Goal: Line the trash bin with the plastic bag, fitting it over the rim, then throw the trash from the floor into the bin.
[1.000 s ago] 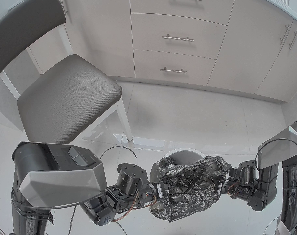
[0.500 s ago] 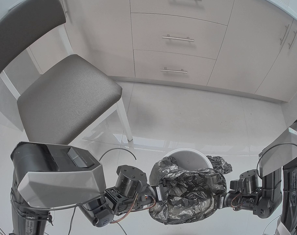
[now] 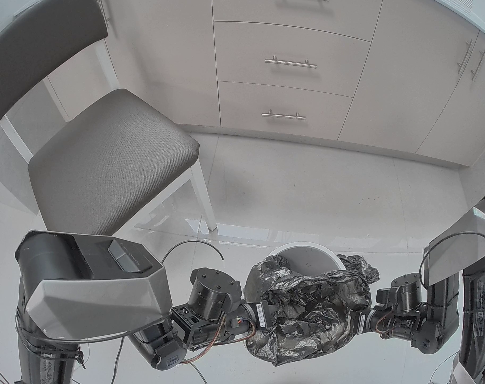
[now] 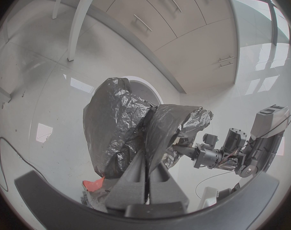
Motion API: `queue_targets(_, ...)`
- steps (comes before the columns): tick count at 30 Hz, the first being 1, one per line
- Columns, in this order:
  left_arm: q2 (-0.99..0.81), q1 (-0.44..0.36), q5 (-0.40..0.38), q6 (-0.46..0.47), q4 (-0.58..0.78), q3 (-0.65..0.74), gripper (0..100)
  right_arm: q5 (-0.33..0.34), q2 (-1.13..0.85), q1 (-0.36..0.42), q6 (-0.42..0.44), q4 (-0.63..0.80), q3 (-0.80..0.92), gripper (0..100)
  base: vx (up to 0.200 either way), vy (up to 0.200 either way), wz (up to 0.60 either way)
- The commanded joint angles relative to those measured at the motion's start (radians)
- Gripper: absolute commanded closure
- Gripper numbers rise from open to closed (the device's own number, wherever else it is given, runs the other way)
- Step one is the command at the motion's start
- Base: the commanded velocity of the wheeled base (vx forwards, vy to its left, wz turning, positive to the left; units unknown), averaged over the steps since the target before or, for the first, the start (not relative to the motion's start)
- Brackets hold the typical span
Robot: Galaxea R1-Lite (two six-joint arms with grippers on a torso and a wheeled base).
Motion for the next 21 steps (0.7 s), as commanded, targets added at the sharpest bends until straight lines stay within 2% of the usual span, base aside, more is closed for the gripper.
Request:
queue_targets(1, 0.019, 0.006, 0.032, -0.001, 0.004, -0.045, 100, -0.022, 0.038, -0.052, -0.009, -0.018, -0.083, 100, 0.000, 0.000, 0.00)
queue_targets(4, 0.037, 0.011, 0.064, 0.000, 0.007, -0.086, 100, -0.024, 0.037, -0.074, -0.031, -0.018, -0.126, 100, 0.000, 0.000, 0.00)
queue_targets(16, 0.055, 0.036, 0.066, -0.001, 0.010, -0.112, 100, -0.030, 0.023, -0.111, -0.050, -0.018, -0.233, 100, 0.000, 0.000, 0.00)
queue_targets(18, 0.054, 0.036, 0.066, -0.001, 0.018, -0.112, 100, -0.064, 0.026, -0.111, -0.061, -0.018, -0.252, 100, 0.000, 0.000, 0.00)
queue_targets(19, 0.054, 0.036, 0.066, -0.001, 0.019, -0.112, 100, -0.076, 0.026, -0.111, -0.069, -0.018, -0.256, 0, 0.000, 0.000, 0.00)
queue_targets(21, 0.054, 0.036, 0.066, -0.001, 0.021, -0.112, 100, -0.104, 0.031, -0.111, -0.110, -0.018, -0.279, 0, 0.000, 0.000, 0.00)
